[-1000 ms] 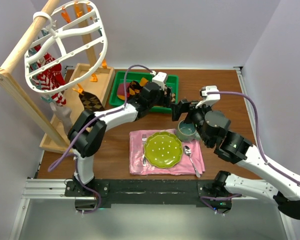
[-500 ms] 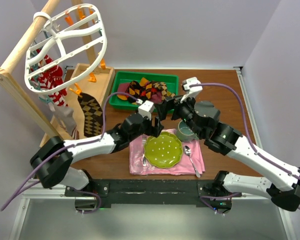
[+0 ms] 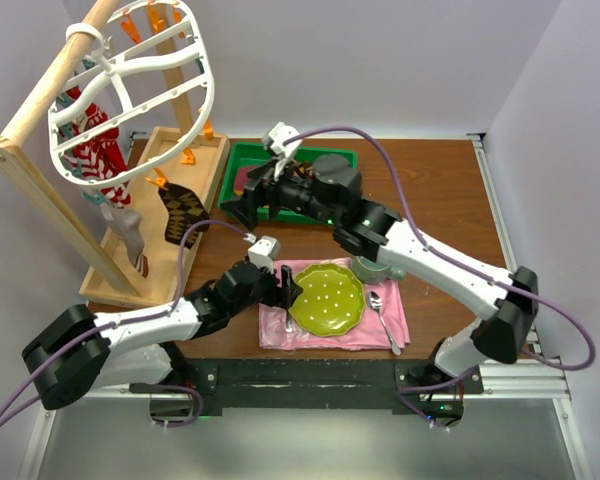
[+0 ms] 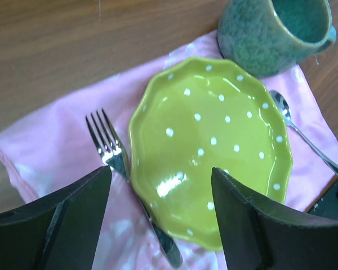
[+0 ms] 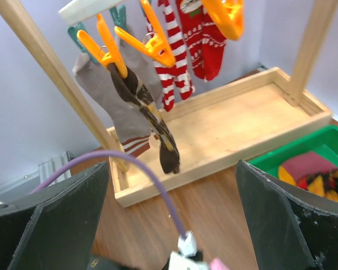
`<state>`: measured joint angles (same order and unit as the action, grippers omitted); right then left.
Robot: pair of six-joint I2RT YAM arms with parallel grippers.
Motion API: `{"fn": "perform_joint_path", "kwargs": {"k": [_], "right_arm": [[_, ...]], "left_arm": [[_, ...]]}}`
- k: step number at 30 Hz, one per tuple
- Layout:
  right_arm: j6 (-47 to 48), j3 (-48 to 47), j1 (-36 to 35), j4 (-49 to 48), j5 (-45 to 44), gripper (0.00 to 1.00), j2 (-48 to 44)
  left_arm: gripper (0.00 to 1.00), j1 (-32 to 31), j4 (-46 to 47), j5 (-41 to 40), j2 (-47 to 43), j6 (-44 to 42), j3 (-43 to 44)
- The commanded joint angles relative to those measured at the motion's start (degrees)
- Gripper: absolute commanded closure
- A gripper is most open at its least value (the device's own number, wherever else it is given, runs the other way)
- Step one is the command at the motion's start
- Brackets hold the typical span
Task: Remove the socks clipped to the hanger
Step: Remove the sock from the hanger.
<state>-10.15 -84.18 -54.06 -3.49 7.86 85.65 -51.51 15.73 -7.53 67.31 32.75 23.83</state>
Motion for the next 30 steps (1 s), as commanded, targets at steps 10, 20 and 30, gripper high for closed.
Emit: {"fn": "perform_joint_path", "kwargs": {"k": [10, 20, 30], "right_arm": [[1.1, -9.86, -1.39, -4.25, 7.53, 0.02, 14.36], [-2.94, -12.68, -3.59, -8.63, 4.36, 0.16, 21.84], [-4.97, -10.92, -3.68, -12.07, 0.41, 0.95, 20.0]], "left_arm": [[0.24, -0.35, -4.47, -0.47, -14.13, 7.59, -6.34], [0.24, -0.35, -6.06, -0.47, -15.8, 8.21, -7.05], [0.24, -0.35, -9.39, -1.79, -16.68, 6.97, -4.15]]}}
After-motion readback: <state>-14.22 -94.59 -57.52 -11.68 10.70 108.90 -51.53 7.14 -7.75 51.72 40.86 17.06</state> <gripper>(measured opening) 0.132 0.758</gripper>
